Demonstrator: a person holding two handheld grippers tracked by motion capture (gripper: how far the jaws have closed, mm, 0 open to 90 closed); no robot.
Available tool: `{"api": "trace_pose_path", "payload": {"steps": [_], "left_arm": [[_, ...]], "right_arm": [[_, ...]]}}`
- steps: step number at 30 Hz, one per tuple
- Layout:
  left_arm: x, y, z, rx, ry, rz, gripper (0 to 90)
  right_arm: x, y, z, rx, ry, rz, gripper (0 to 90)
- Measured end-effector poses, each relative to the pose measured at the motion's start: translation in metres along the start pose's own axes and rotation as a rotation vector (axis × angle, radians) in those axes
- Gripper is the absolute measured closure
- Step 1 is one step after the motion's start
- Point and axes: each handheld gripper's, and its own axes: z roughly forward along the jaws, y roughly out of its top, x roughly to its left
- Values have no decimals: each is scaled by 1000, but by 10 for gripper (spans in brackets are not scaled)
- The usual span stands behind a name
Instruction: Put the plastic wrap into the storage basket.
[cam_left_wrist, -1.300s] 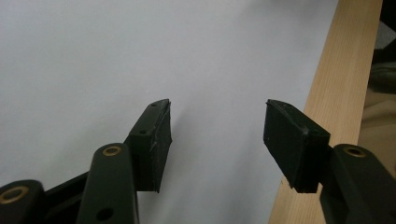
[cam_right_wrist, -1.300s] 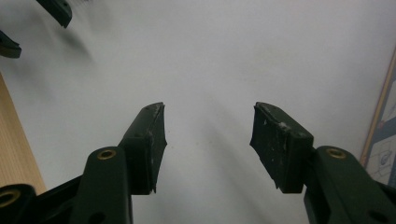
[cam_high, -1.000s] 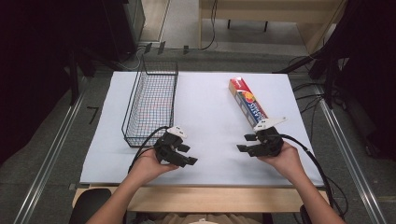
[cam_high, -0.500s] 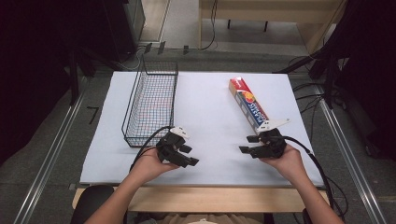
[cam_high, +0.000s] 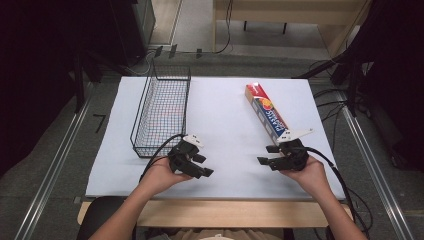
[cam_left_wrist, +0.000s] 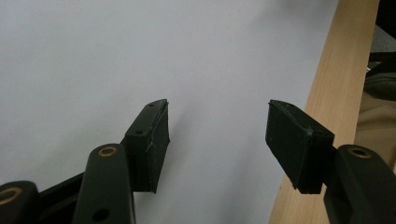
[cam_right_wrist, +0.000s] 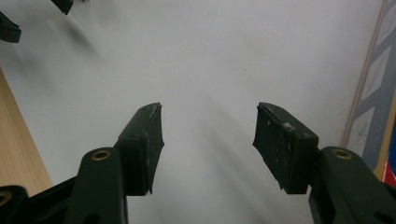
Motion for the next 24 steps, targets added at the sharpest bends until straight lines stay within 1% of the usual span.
{"api": "trace_pose_path", "payload": {"steps": [2, 3, 5, 7, 9, 11, 12, 14, 15, 19, 20, 22, 24], "left_arm": [[0, 0, 0, -3, 2, 8, 394], [0, 0, 0, -5, 0, 7, 393], [0, 0, -2, 0, 2, 6, 393], [-1, 0, -3, 0, -5, -2, 397], [-2, 1, -4, 0, -1, -2, 400], [-3, 1, -6, 0, 6, 16, 399], [-3, 1, -6, -3, 6, 17, 397], [-3, 2, -7, -3, 10, 19, 393], [-2, 2, -7, -6, 11, 21, 392], [-2, 1, -8, -11, 12, 14, 392], [-2, 1, -9, -11, 13, 14, 392], [-1, 1, -8, -12, 12, 15, 391], [-1, 0, -9, -15, 12, 16, 389]], "right_arm": [[0, 1, -1, -4, 4, 4, 435], [0, 1, -2, -3, 6, 10, 439], [1, 2, -2, 2, 4, 6, 439], [2, 3, -4, 12, 0, 3, 439], [2, 5, -6, 3, 0, 1, 438], [2, 8, -8, -2, -1, 23, 437], [0, 9, -9, -7, -1, 34, 437], [-3, 13, -10, 2, -19, 37, 437], [-4, 15, -11, 0, -30, 30, 437], [-9, 24, -16, -12, -57, 53, 436], [-10, 25, -16, -11, -61, 52, 435], [-14, 30, -17, -4, -90, 59, 433], [-18, 33, -18, -7, -107, 61, 433]]}}
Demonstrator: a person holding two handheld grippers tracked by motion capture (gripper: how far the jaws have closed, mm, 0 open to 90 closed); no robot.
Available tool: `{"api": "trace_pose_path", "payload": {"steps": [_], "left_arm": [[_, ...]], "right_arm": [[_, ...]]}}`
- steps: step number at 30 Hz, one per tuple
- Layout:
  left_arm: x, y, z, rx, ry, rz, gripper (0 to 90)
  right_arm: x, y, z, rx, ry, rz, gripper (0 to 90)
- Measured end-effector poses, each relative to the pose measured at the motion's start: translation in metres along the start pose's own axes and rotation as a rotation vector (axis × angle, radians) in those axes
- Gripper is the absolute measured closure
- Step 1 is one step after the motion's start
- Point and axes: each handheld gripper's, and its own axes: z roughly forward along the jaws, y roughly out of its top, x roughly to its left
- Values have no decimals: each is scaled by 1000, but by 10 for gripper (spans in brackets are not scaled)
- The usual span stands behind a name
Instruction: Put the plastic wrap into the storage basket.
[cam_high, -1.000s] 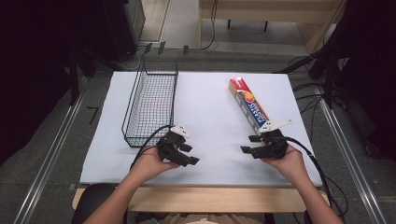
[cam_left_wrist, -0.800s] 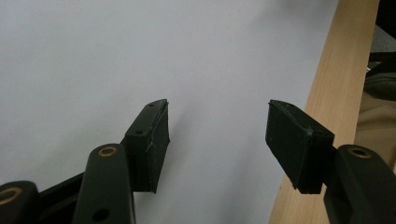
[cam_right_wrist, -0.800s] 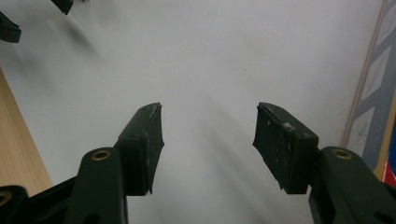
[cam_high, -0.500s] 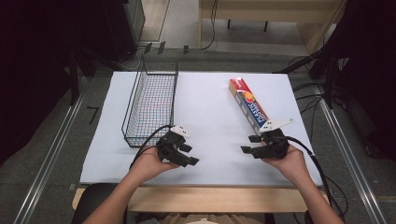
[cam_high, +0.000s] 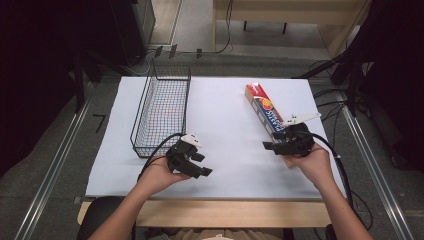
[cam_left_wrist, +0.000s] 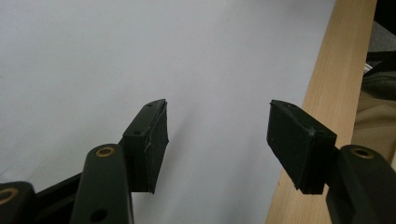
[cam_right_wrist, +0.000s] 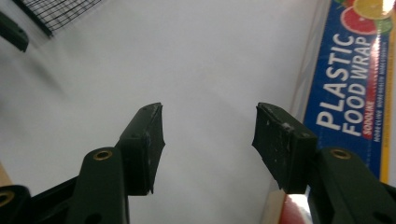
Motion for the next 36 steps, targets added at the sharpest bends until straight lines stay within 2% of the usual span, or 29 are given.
{"api": "trace_pose_path", "payload": {"steps": [2, 8, 12, 19, 23, 26, 27, 29, 31, 36], "left_arm": [[0, -1, 0, -3, -1, -1, 385], [1, -1, 0, -16, 8, -21, 387], [-1, -1, 0, -30, 1, -7, 389], [-1, -1, 2, -14, 5, 1, 387], [1, -2, 1, -14, 6, -11, 391], [0, -2, 3, -11, 3, -11, 391], [0, -2, 3, -7, 1, -10, 391], [-1, -2, 4, -7, -1, -8, 391], [-1, -2, 4, -4, -4, -8, 391], [-1, -3, 5, -2, -4, -10, 391]], "right_arm": [[-5, 2, 0, 1, -18, -3, 433], [-19, 6, 3, 14, -63, 32, 419], [-26, 6, 5, 28, -95, 47, 396], [-42, 7, 15, 45, -160, 86, 350], [-50, 8, 24, 69, -173, 122, 287], [-51, 8, 30, 60, -210, 127, 232], [-53, 8, 32, 65, -211, 152, 230], [-56, 7, 37, 97, -216, 167, 230], [-57, 4, 43, 137, -243, 140, 230], [-59, -1, 55, 201, -259, 151, 249]]}}
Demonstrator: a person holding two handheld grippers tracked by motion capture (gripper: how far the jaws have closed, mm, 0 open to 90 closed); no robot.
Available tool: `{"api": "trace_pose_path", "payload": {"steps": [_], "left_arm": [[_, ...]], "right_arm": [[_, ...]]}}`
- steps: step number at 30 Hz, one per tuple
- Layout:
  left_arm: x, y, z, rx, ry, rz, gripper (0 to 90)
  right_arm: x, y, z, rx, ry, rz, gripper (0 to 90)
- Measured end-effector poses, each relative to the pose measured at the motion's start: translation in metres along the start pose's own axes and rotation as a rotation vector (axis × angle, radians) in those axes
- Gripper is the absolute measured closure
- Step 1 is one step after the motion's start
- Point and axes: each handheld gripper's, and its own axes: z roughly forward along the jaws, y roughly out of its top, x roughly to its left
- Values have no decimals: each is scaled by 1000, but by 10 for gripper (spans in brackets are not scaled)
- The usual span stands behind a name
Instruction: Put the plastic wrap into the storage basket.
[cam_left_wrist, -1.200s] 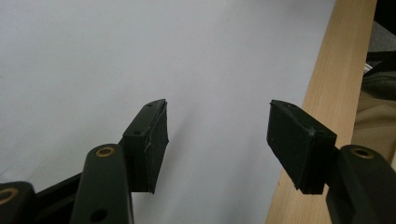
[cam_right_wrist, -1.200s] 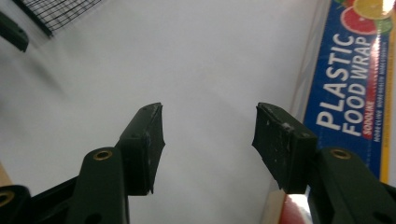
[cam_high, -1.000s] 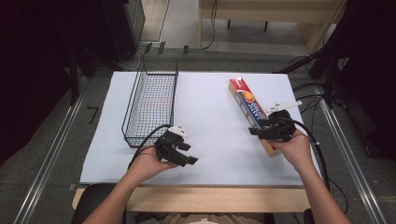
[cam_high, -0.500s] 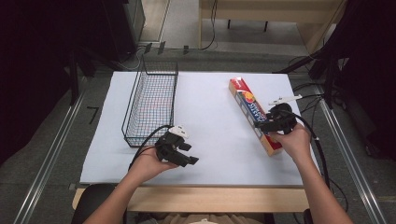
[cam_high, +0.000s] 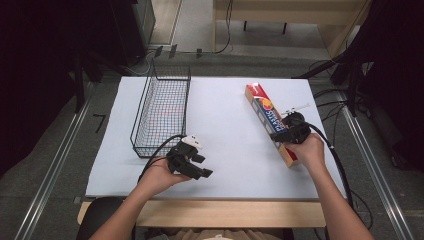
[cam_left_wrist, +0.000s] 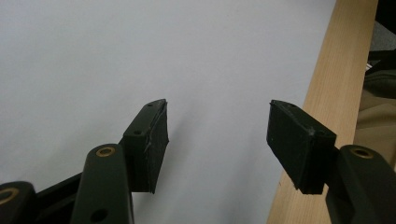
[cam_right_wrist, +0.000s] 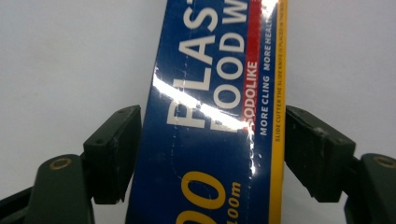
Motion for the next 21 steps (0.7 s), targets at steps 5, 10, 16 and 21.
{"api": "trace_pose_path", "payload": {"steps": [5, 10, 16, 21], "left_arm": [[1, 0, 2, 14, -2, 7, 390], [-1, 0, 3, 18, -3, 6, 388], [-1, 0, 5, 34, 2, 15, 388], [-1, 0, 5, 31, 5, 16, 389]], "right_arm": [[-4, 2, 4, 32, 37, 25, 313], [-2, 5, 8, 75, 40, 33, 327], [-3, 9, 13, 125, 45, 50, 334], [-3, 10, 13, 135, 37, 72, 364]]}}
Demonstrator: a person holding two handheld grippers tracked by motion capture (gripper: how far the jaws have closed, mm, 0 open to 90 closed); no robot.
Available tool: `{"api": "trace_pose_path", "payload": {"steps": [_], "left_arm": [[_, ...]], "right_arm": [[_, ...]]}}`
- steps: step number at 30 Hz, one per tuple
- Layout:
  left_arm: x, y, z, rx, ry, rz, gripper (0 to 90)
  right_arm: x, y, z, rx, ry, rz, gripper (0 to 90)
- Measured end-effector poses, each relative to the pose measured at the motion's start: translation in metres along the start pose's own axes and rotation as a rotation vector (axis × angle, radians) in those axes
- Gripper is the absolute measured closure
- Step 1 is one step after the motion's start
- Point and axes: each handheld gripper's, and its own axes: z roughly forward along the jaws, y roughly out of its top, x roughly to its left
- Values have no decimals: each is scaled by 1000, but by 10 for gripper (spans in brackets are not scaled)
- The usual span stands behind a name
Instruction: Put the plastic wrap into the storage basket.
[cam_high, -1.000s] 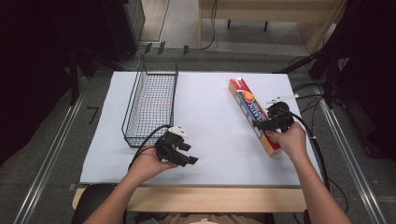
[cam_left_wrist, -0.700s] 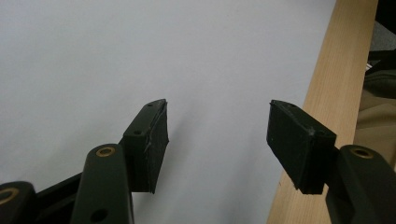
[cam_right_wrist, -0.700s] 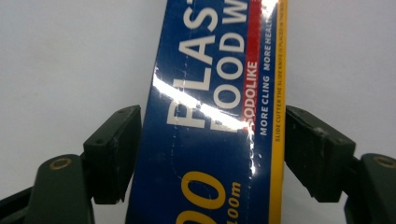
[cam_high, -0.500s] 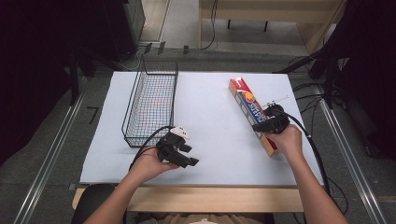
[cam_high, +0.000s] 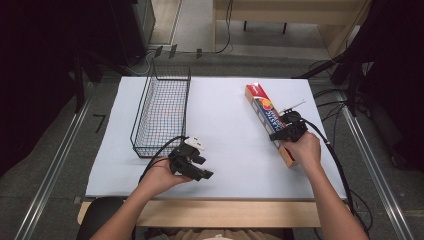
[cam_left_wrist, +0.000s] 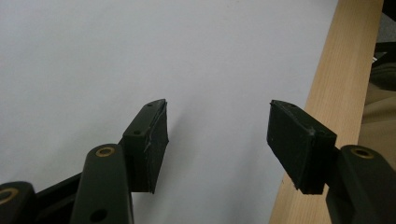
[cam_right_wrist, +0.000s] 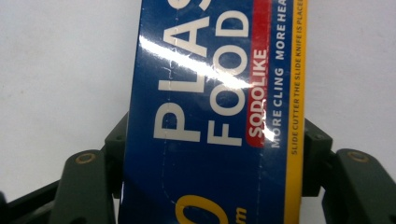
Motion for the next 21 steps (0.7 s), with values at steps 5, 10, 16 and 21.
{"api": "trace_pose_path", "payload": {"steps": [5, 10, 16, 21], "left_arm": [[0, 0, -1, -5, -1, -2, 391], [0, -1, -2, -7, -6, 0, 393], [1, -1, -1, 2, -6, 7, 394], [1, -2, -3, -12, -8, 3, 393]], "right_arm": [[2, 0, -2, -6, -21, -3, 400], [0, 1, -5, -8, -14, -2, 412], [-3, 0, -7, -8, -15, -30, 416], [-6, 0, -15, -17, 4, -34, 417]]}}
